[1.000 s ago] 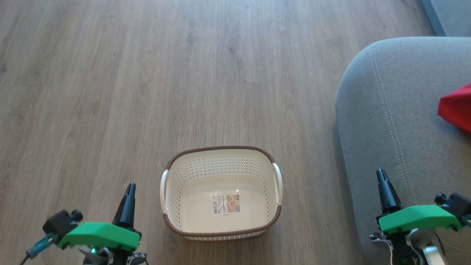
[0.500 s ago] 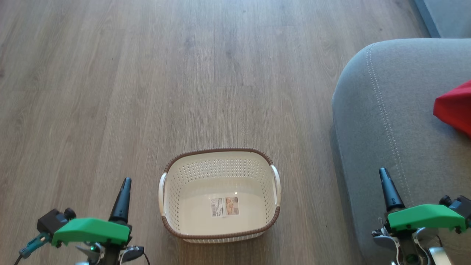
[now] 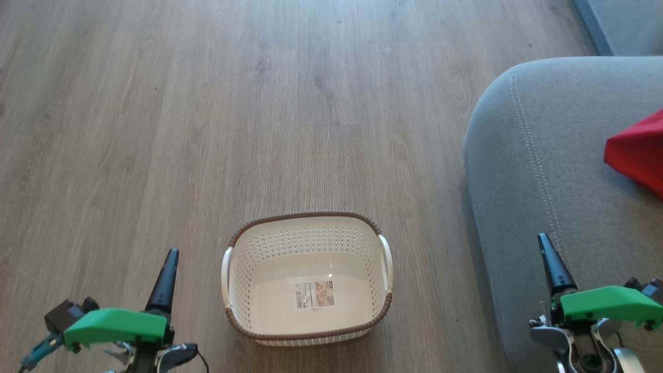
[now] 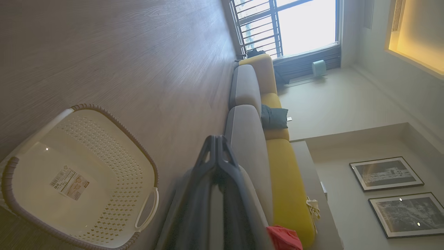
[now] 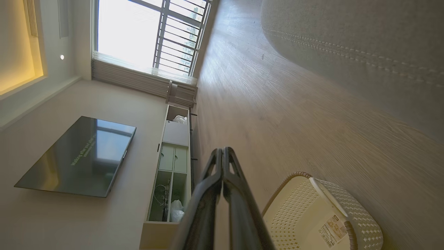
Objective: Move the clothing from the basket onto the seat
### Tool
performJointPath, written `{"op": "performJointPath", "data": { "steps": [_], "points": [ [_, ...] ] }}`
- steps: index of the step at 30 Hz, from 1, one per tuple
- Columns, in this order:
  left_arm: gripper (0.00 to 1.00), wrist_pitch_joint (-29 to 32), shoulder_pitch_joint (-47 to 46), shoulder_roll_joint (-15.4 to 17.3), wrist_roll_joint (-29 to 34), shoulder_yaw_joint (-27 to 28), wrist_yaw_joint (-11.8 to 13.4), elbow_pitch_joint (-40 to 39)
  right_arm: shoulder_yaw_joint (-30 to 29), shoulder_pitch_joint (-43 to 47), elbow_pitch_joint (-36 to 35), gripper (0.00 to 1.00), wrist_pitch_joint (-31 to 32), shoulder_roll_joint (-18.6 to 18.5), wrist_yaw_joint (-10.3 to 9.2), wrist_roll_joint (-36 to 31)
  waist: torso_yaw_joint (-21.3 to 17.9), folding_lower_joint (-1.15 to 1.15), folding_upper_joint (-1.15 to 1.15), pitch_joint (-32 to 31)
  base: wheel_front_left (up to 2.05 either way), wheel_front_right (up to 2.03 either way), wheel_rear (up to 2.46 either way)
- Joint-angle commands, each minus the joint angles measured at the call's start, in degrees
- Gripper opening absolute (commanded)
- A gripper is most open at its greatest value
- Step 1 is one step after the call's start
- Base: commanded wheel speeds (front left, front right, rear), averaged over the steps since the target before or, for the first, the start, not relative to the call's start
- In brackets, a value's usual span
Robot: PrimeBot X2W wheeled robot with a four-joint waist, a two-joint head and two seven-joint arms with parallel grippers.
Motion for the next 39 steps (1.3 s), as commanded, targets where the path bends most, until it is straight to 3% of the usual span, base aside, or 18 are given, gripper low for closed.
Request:
{"op": "performJointPath", "data": {
  "steps": [1,25,39],
  "points": [
    [0.0,0.52,-3.41,0.81,-1.6,2.03,-0.44,-1.83,0.7,-3.4,-2.22,0.0,0.56,-0.44,-0.01,1.74,-0.05,0.0,0.0,-0.06,0.0,0.0,0.0],
    [0.0,4.69,-4.67,0.73,-16.36,4.87,-1.61,-1.9,-0.74,-4.03,-3.21,0.0,4.74,-0.36,-0.01,17.79,-0.99,0.0,0.0,-1.24,0.0,0.0,0.0],
    [0.0,4.88,-4.69,0.56,-16.16,5.11,-1.61,-1.89,-0.85,-4.04,-3.2,0.0,4.83,-0.28,-0.01,17.7,-0.99,0.0,0.0,-1.24,0.0,0.0,0.0]
  ]
}}
